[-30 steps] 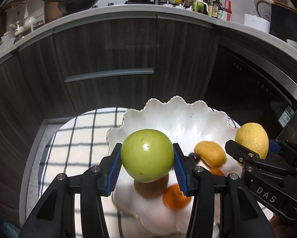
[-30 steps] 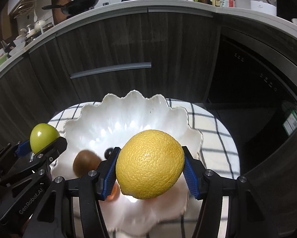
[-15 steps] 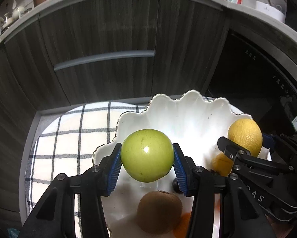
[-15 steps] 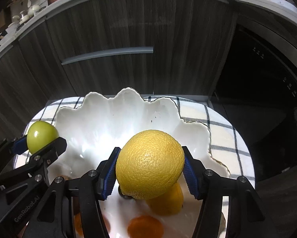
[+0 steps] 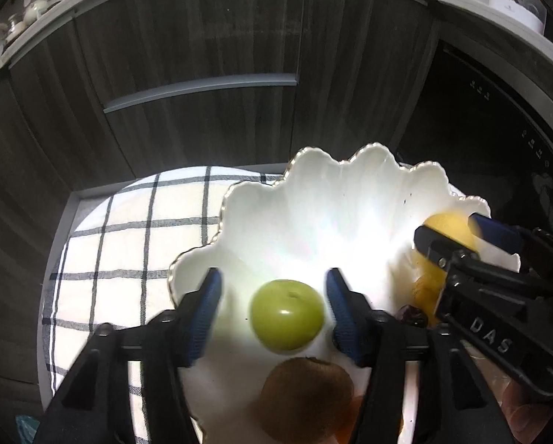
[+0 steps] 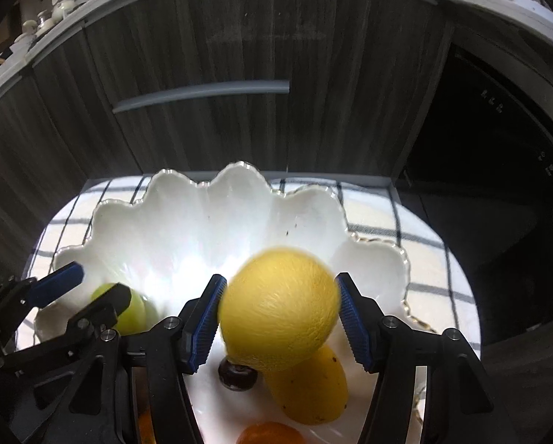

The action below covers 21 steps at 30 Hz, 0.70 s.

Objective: Organize fruits
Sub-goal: 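Withdraw both tools toward the two small brown round fruits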

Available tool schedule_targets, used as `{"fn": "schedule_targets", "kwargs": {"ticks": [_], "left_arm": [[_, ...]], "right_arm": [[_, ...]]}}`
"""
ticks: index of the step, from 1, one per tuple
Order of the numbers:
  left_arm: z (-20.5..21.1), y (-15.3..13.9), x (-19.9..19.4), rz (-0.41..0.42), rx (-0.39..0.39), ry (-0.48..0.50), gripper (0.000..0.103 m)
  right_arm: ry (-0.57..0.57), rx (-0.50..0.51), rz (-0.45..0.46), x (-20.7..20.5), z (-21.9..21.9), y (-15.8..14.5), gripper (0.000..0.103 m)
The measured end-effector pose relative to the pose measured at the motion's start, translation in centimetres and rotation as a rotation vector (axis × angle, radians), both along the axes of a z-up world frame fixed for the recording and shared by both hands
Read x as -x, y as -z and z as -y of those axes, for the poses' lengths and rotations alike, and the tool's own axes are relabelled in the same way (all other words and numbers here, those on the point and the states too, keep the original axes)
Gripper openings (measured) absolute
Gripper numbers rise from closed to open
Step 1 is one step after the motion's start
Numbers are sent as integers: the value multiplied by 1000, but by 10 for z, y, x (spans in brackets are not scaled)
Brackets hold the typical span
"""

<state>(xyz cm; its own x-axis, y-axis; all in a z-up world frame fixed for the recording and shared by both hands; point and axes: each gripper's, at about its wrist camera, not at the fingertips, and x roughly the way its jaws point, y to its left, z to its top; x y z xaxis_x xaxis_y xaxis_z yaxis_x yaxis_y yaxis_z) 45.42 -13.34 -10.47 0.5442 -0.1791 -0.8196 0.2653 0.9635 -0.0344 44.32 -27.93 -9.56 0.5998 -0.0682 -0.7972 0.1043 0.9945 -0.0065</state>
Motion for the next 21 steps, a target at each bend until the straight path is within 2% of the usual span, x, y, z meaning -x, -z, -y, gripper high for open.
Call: {"fn": "schedule_targets", "kwargs": {"ticks": [4, 7, 9, 15, 18, 21], "left_arm": [[-5, -6, 1, 11, -13, -12, 71], [-7, -17, 8, 40, -17, -23, 80], [-8, -29, 14, 76, -30, -36, 86], [-16, -64, 39, 158, -30, -60, 94], [-19, -81, 53, 190, -19, -60, 101], [-19, -95, 73, 231, -17, -51, 102]], "right_arm": [[8, 41, 53, 8, -2, -19, 73], [18, 66, 95, 15, -4, -33, 77], [31, 77, 116, 22, -4, -43, 77], [65, 118, 174, 50, 0, -71, 80], [86, 109, 199, 69, 4, -84, 80], [94, 91, 229, 89, 5, -94, 80]]}}
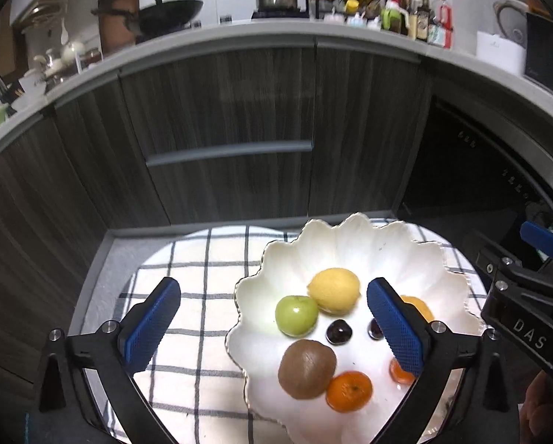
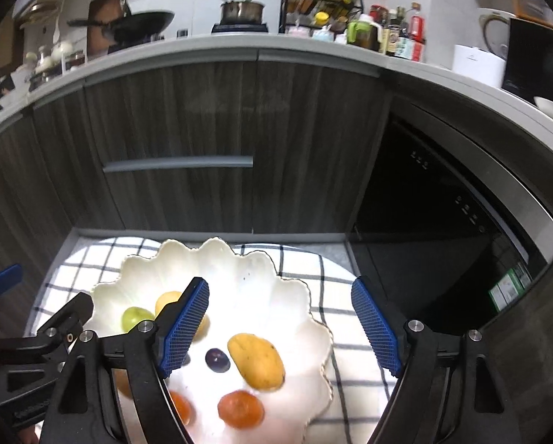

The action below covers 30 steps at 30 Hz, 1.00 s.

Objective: Organize fruits
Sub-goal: 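Withdraw both tools toward the two small brown round fruits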

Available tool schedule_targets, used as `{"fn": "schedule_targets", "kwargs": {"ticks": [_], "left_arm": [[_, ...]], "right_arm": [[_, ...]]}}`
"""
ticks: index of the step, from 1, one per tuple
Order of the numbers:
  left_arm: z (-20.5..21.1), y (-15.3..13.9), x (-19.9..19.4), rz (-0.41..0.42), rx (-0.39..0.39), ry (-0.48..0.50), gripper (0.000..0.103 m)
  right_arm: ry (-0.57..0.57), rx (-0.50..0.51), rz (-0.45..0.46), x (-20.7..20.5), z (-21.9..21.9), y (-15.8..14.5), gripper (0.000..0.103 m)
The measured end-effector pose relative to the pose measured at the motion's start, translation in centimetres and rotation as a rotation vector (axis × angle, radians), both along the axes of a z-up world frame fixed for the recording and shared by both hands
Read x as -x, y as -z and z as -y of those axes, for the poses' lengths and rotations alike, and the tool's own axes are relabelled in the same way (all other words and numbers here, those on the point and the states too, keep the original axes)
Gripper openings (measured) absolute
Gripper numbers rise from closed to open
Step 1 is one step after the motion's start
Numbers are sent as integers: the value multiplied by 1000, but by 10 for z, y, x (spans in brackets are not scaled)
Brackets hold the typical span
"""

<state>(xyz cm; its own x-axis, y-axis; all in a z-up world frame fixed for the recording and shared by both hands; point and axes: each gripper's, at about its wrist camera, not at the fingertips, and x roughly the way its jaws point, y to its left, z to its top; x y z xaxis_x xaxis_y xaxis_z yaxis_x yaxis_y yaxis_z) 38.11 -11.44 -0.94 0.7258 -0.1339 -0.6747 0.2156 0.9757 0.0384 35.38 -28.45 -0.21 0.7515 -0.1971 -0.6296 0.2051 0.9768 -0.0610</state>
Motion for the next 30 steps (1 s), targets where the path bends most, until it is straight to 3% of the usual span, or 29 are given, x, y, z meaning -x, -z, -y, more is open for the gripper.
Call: {"fn": "schedule_targets", "kwargs": {"ticks": [3, 10, 21, 30], "left_arm": [[0, -7, 21, 32, -33, -2, 102], [-5, -5, 67, 53, -29, 8, 102], [-17, 38, 125, 37, -22, 22, 102], [-17, 76, 143, 3, -40, 51, 100]], "right_arm": [[1, 10, 27, 23, -1, -6, 80], [9, 10, 46, 77, -3, -5, 80], [15, -6, -31, 130, -11, 39, 80], [49, -23, -76, 154, -13, 71, 80]]}}
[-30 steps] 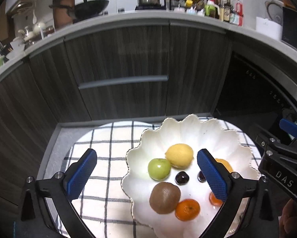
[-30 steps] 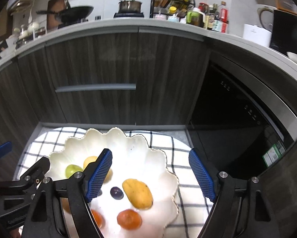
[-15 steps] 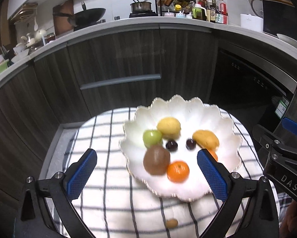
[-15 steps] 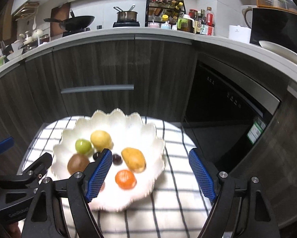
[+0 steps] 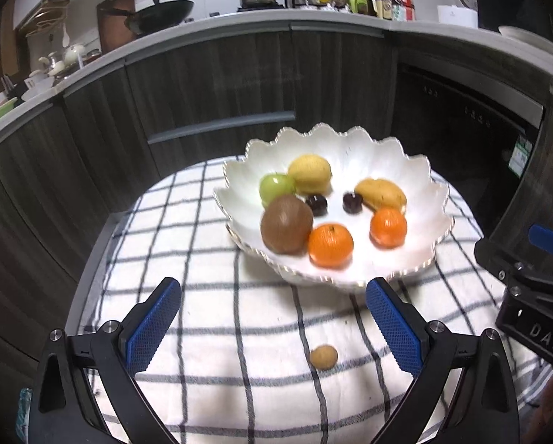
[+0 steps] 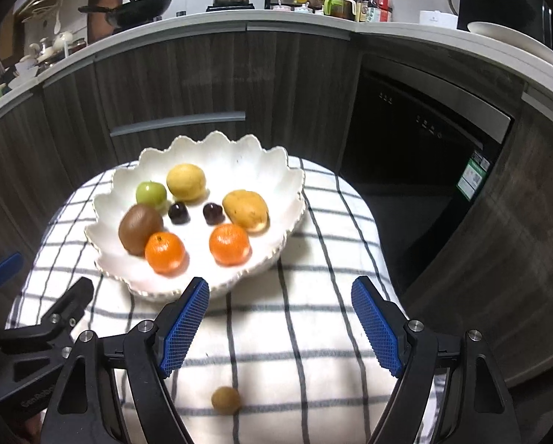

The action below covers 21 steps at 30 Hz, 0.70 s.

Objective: Organize fruits
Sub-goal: 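Withdraw both tools toward the two small brown round fruits, then grasp a small brown fruit with the left gripper while the right grasps the other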

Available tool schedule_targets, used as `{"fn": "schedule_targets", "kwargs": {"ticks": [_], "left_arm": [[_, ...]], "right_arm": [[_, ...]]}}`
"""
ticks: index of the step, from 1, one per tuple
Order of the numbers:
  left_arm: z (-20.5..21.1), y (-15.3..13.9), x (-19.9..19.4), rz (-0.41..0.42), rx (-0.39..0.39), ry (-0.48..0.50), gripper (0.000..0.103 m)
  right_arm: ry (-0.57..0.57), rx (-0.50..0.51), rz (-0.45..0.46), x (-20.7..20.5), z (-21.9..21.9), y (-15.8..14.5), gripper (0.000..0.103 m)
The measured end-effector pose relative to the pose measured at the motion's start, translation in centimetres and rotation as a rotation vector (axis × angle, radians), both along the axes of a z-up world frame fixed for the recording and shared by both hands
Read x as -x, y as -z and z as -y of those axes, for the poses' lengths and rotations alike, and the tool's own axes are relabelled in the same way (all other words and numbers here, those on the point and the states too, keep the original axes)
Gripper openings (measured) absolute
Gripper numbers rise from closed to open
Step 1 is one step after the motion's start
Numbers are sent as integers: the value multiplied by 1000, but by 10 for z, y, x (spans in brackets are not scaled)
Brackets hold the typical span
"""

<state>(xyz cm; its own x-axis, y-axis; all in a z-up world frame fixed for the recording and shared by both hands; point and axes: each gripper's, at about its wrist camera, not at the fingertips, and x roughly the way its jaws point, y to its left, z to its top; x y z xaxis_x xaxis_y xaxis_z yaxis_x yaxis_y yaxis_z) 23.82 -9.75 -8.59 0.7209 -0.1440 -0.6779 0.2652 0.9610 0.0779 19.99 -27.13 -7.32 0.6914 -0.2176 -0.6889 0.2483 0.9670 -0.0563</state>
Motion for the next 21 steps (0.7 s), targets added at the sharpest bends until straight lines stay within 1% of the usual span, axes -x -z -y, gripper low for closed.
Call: {"fn": "schedule_targets", "kwargs": {"ticks": [2, 4, 5, 6, 8, 11, 17, 20, 21], "left_arm": [[3, 7, 3, -2, -10, 9, 96], [5, 18, 3, -17, -19, 18, 91], [5, 25, 3, -28, -18, 20, 84], [5, 31, 3, -46, -15, 26, 80], [6, 42, 3, -71, -13, 36, 77], [10, 54, 4, -79, -28, 50, 76], [18, 72, 2, -132, -28, 80, 61], [20, 77, 3, -141, -32, 89, 56], [20, 79, 3, -144, -32, 91, 52]], "right_arm": [[9, 21, -2, 4, -1, 7, 80], [15, 27, -17, 5, -2, 15, 80], [18, 25, -30, 6, -2, 20, 80], [21, 24, -44, 7, -2, 25, 80], [28, 19, -62, 9, -2, 34, 80], [29, 11, -80, 11, -3, 41, 80], [32, 5, -101, 11, 0, 51, 80], [38, 4, -111, 10, 2, 54, 80], [39, 3, -114, 11, 2, 55, 80]]}}
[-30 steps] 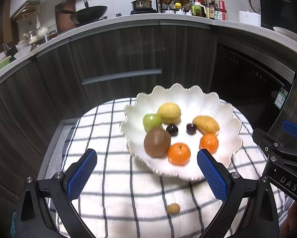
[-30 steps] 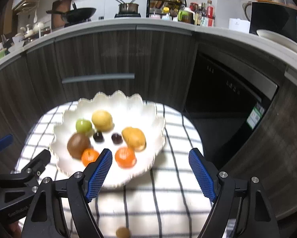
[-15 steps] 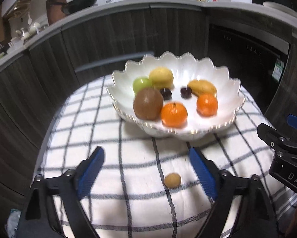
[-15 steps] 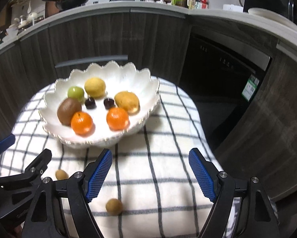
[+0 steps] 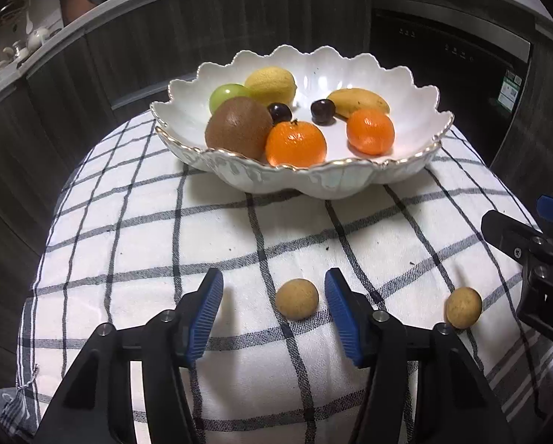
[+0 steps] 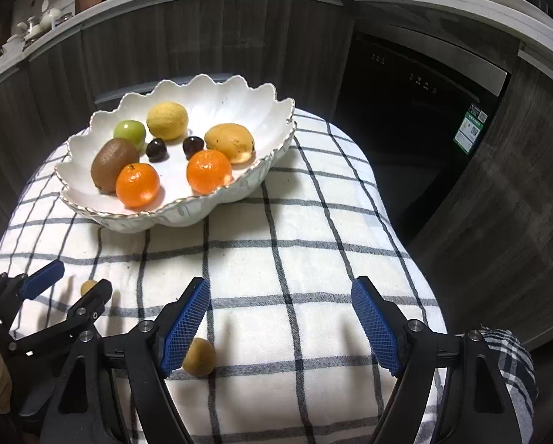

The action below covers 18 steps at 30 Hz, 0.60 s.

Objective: Organize fruits
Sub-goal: 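Grasp a small brown fruit with the left gripper while the right grasps the other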

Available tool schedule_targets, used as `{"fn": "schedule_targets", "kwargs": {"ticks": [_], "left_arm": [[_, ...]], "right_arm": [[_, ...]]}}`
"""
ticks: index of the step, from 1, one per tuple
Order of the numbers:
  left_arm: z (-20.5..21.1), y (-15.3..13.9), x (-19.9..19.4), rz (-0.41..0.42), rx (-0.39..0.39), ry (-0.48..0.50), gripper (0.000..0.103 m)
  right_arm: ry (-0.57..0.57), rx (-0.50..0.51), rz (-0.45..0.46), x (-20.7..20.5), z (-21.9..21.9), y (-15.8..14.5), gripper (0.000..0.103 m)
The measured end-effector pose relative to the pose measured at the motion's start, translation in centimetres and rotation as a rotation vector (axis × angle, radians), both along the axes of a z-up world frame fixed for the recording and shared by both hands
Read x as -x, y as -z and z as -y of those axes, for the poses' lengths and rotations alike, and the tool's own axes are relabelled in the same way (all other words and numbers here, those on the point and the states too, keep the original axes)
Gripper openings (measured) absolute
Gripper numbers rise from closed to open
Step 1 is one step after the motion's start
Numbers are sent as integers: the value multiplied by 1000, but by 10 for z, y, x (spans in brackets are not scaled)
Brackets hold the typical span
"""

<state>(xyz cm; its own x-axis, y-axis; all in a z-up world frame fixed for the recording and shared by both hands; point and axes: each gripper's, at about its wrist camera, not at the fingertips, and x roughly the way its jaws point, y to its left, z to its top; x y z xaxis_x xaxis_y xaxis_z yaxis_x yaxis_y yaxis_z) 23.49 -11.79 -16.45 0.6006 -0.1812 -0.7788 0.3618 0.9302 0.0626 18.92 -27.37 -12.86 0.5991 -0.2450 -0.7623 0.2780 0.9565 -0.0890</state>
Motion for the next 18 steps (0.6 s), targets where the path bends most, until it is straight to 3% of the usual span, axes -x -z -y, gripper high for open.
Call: {"fn": "schedule_targets", "kwargs": {"ticks": [8, 11, 18], "left_arm": [[3, 5, 0, -23, 13, 21, 36], [4, 5, 0, -36, 22, 36, 24], [-2, -5, 7, -48, 26, 28, 24]], "right_arm": [[11, -17, -20, 0, 4, 6, 80], [11, -19, -17, 1, 3, 5, 80], [-11, -34, -5, 7, -1, -3, 79]]}}
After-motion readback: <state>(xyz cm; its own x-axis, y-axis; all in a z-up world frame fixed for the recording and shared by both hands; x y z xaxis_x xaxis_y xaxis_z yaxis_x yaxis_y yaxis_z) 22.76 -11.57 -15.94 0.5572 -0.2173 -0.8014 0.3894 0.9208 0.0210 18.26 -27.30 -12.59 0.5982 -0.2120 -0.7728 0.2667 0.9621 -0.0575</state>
